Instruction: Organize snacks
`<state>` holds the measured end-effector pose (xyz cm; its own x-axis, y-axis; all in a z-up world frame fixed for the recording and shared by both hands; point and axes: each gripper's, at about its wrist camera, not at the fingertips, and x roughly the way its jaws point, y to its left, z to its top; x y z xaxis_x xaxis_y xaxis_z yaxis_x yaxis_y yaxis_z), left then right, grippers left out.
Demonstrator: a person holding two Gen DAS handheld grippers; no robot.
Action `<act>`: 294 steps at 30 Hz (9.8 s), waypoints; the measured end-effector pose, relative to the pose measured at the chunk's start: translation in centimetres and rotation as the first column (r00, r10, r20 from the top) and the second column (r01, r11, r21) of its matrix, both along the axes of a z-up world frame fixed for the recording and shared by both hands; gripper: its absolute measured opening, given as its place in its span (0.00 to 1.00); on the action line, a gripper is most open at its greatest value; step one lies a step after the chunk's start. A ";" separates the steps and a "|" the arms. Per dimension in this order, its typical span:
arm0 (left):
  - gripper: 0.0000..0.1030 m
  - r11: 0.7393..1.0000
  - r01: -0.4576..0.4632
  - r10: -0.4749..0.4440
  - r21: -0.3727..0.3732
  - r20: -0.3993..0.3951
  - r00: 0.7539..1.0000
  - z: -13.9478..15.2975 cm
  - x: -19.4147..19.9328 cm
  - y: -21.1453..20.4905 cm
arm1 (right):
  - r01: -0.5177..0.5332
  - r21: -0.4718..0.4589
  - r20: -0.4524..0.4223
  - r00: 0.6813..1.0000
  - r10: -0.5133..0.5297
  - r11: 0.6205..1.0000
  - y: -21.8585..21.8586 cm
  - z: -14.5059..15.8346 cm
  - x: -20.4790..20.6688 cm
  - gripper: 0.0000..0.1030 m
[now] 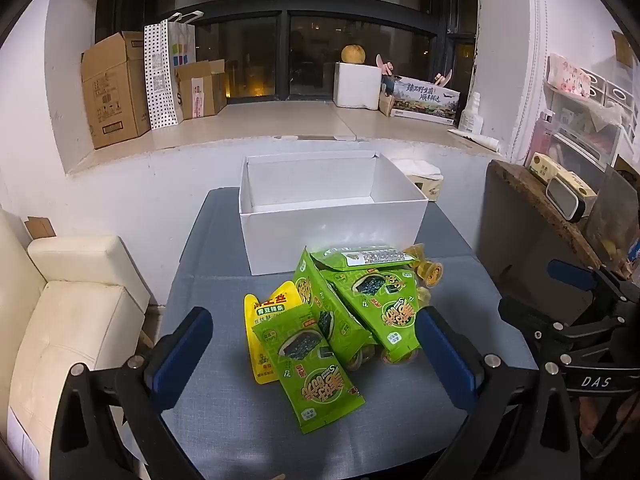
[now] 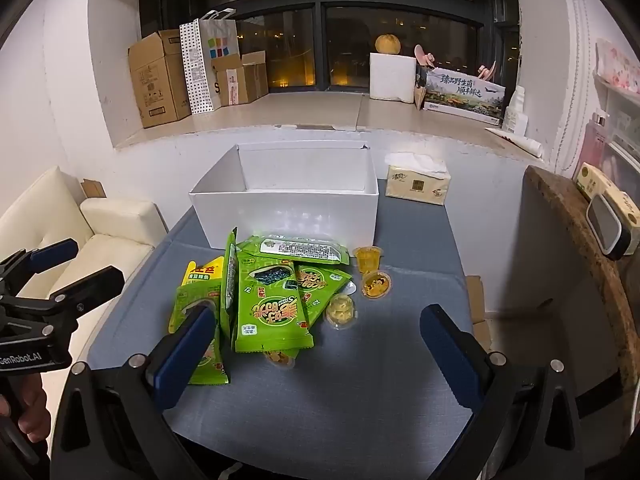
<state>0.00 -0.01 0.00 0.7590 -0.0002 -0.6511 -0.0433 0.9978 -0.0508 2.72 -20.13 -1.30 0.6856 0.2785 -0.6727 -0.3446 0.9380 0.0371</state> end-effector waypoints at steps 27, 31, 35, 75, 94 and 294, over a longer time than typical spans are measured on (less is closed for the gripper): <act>1.00 1.000 -0.001 0.001 0.000 -0.014 1.000 -0.7 0.1 0.0 | -0.005 0.006 0.006 1.000 0.005 1.000 0.0 0.1 -0.2 1.00; 1.00 1.000 -0.001 0.001 0.002 -0.013 1.000 -0.7 0.1 0.0 | -0.004 0.006 0.006 1.000 0.004 1.000 0.0 0.1 -0.2 1.00; 1.00 1.000 -0.002 0.002 0.002 -0.012 1.000 -0.8 0.1 0.0 | -0.005 0.007 0.008 1.000 0.005 1.000 0.0 0.2 -0.3 1.00; 1.00 0.986 -0.074 0.054 -0.148 -0.135 0.989 -6.8 1.8 4.8 | -0.187 0.071 -0.321 0.926 0.200 0.980 7.9 -12.7 11.9 1.00; 1.00 0.979 -0.081 0.020 -0.185 -0.312 0.950 -15.1 6.2 2.7 | -0.187 0.136 -0.247 0.945 0.216 0.973 3.4 -9.2 6.3 0.71; 1.00 0.998 -0.004 0.001 -0.066 -0.048 0.999 -1.5 17.9 7.2 | -0.166 0.079 0.072 0.984 0.161 0.983 4.5 -0.9 15.4 1.00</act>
